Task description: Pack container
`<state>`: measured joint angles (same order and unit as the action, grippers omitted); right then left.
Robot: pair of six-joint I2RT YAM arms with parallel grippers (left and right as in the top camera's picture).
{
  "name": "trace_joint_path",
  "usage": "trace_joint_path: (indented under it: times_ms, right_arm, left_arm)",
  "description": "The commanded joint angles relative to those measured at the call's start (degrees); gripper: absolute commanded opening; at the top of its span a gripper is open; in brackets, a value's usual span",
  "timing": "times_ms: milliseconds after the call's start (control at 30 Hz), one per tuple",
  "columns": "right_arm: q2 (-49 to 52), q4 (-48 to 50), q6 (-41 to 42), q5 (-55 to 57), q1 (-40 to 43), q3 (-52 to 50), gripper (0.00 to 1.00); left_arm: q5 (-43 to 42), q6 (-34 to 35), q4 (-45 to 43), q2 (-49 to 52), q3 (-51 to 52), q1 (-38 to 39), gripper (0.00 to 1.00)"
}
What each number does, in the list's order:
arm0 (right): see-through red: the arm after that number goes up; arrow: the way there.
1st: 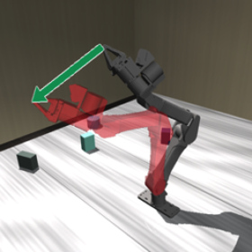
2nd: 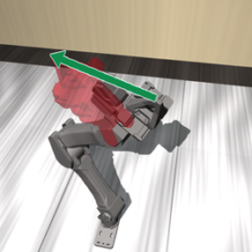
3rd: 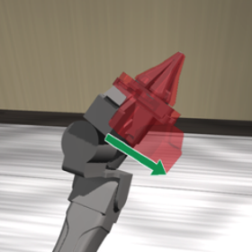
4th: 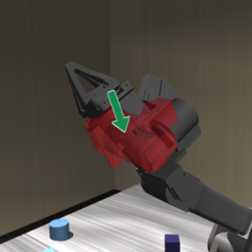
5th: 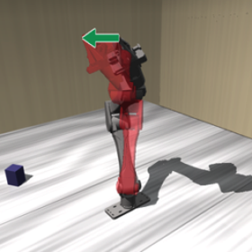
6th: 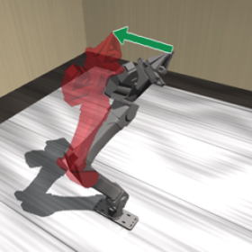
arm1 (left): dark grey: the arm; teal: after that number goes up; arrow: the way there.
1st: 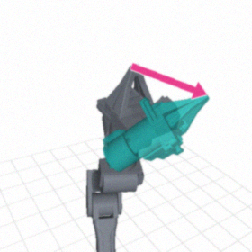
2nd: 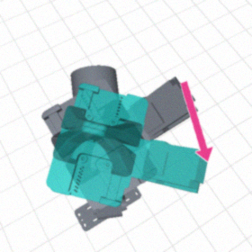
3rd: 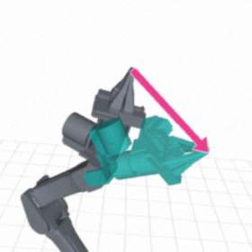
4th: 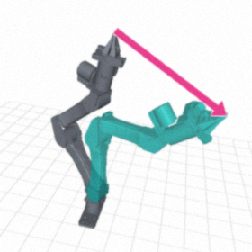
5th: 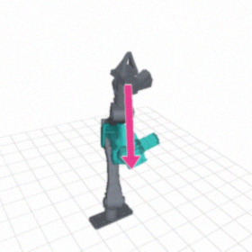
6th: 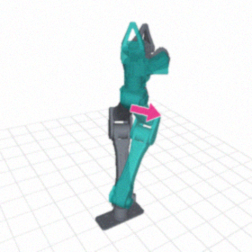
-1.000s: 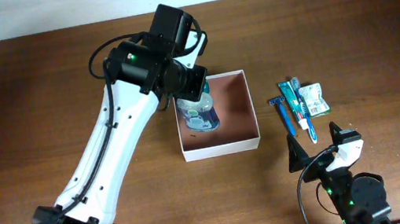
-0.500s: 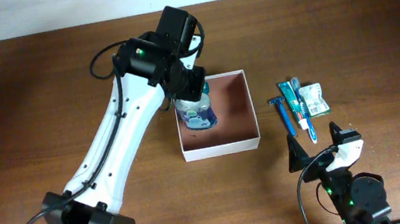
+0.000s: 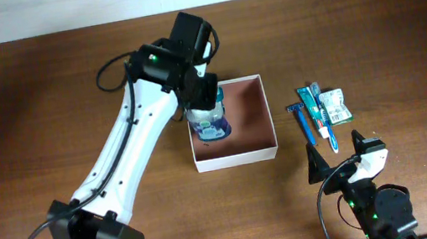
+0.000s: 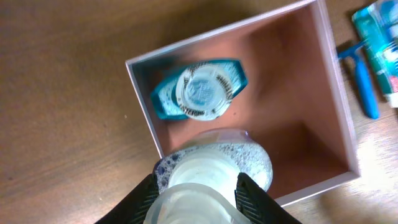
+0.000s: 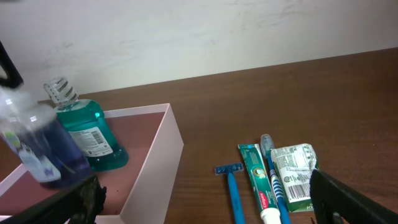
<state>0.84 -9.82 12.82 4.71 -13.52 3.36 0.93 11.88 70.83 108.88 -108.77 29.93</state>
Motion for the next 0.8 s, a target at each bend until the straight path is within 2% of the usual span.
trace_joint_path:
  times_ms: [0, 400, 667, 767]
  right_arm:
    - [-0.5, 0.0, -0.6, 0.5, 0.4, -0.5, 0.98]
    - [-0.5, 0.0, -0.6, 0.5, 0.4, -0.5, 0.98]
    - [-0.5, 0.0, -0.6, 0.5, 0.4, -0.5, 0.98]
    - [-0.5, 0.0, -0.6, 0.5, 0.4, -0.5, 0.98]
  left_arm:
    - [0.4, 1.6, -1.7, -0.1, 3.2, 0.0, 0.4]
    - [0.4, 1.8, -7.1, -0.1, 10.4, 0.0, 0.4]
    - [0.3, 1.8, -7.6, -0.1, 12.5, 0.1, 0.41]
    - [0.3, 1.8, -7.6, -0.1, 12.5, 0.1, 0.67]
